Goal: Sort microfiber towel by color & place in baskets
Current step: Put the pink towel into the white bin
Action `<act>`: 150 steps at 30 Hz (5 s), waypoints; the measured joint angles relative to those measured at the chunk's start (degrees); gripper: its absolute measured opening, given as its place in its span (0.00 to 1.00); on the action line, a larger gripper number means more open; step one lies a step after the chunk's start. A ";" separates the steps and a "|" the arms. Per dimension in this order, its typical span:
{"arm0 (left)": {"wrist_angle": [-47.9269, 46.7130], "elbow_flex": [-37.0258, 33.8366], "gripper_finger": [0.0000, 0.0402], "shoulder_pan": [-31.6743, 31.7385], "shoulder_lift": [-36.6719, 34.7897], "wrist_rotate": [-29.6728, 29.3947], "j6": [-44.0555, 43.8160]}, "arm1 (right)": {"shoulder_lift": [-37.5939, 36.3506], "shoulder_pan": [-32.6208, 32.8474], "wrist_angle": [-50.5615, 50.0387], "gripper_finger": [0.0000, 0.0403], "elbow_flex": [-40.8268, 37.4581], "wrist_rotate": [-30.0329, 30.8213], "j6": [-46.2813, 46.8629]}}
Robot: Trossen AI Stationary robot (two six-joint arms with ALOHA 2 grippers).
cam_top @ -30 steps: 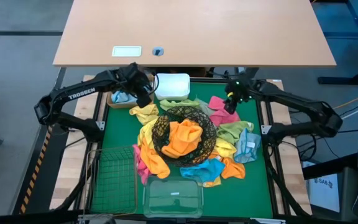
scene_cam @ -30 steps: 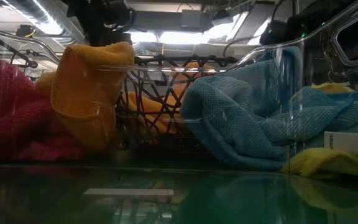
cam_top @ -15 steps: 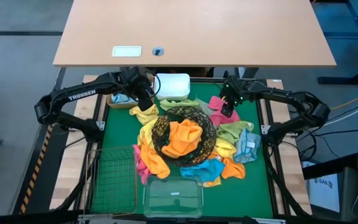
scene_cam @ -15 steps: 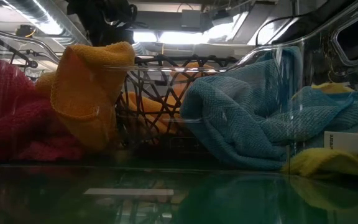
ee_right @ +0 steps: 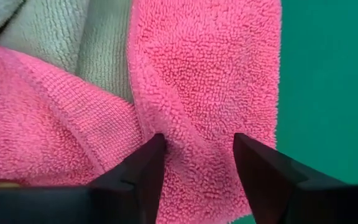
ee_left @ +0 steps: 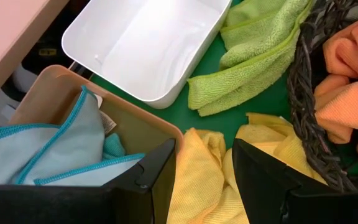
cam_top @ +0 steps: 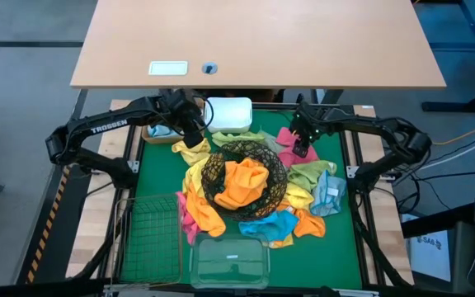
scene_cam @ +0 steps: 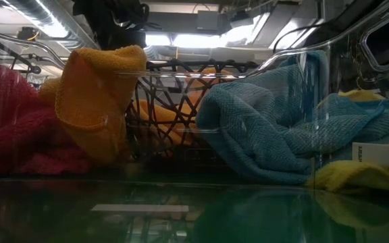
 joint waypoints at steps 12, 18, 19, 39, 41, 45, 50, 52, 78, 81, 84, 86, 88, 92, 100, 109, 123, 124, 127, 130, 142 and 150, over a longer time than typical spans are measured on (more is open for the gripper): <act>0.00 -0.02 0.37 0.02 0.00 0.00 0.00 | 0.64 0.00 0.02 0.02 0.00 -0.03 0.00; 0.00 -0.02 0.37 0.02 0.00 0.00 0.00 | 0.57 0.00 0.02 0.05 0.00 -0.03 0.00; 0.00 -0.02 0.37 0.02 0.00 0.00 0.01 | 0.48 0.00 0.00 0.04 0.00 -0.03 0.00; 3.20 -0.02 0.37 0.02 0.02 0.02 0.00 | -2.50 0.02 -3.45 0.01 20.98 0.53 -0.01; 3.49 -0.02 0.37 0.02 0.02 0.03 -0.04 | -2.50 0.02 -2.65 0.00 24.06 0.51 -0.02; 5.03 -0.02 0.37 -0.24 0.02 0.03 -0.77 | -2.50 0.02 0.38 0.00 29.20 0.49 -0.02; 8.56 -0.02 0.37 -1.24 0.02 0.07 -1.53 | -2.50 0.00 8.93 0.00 32.18 -1.96 -0.02; 10.18 -0.02 0.37 -1.80 0.02 0.06 -1.53 | -2.50 0.00 12.80 0.00 32.68 -4.10 -0.03; 29.91 -0.02 0.37 -6.16 0.02 0.04 -1.25 | 1.21 0.44 53.03 0.00 33.11 -21.90 7.80; 29.88 -0.04 0.37 -6.16 0.02 0.04 -1.23 | 3.63 0.68 57.42 0.00 33.09 -22.56 9.58; 29.88 -0.02 0.37 -6.14 0.02 0.04 -1.25 | 6.57 1.20 63.02 0.00 33.09 -22.46 11.02; 29.75 -0.02 0.37 -6.14 0.02 0.04 -1.23 | 8.42 1.60 65.93 0.00 33.07 -22.46 11.10; 29.40 -0.03 0.37 -6.14 -0.11 0.04 -1.22 | 10.00 1.93 67.99 0.00 33.07 -22.44 11.08; 29.20 -0.04 0.37 -6.14 -0.65 0.04 1.70 | 13.16 1.99 69.65 0.00 33.07 -22.13 10.63; 29.08 -0.04 0.37 -6.12 -0.98 -0.17 3.27 | 19.32 1.92 70.29 0.00 33.07 -18.16 10.55; 27.62 -0.04 0.37 -6.12 -0.98 -0.17 3.32 | 22.81 1.95 66.50 0.00 33.07 -17.23 14.11; 27.65 -0.04 0.37 -6.12 -0.96 -0.17 3.30 | 22.85 1.95 42.30 0.00 33.05 -17.50 25.51; 27.65 -0.04 0.37 -6.12 -0.94 -0.16 3.30 | 22.85 1.95 41.40 0.00 33.05 -17.50 25.49; 27.67 -0.04 0.37 -6.12 -0.94 -0.17 3.30 | 22.85 1.95 40.71 0.01 33.05 -17.50 25.50; 27.67 -0.04 0.37 -6.12 -0.94 -0.17 3.30 | 22.85 1.95 40.50 0.04 33.05 -17.52 25.53; 27.96 -0.04 0.37 -6.08 -0.66 -0.16 3.28 | 22.85 3.91 40.46 0.26 33.05 -20.06 27.08; 27.78 -0.04 0.37 -6.08 -0.66 -0.17 3.28 | 22.85 3.56 40.28 0.50 33.05 -19.53 29.25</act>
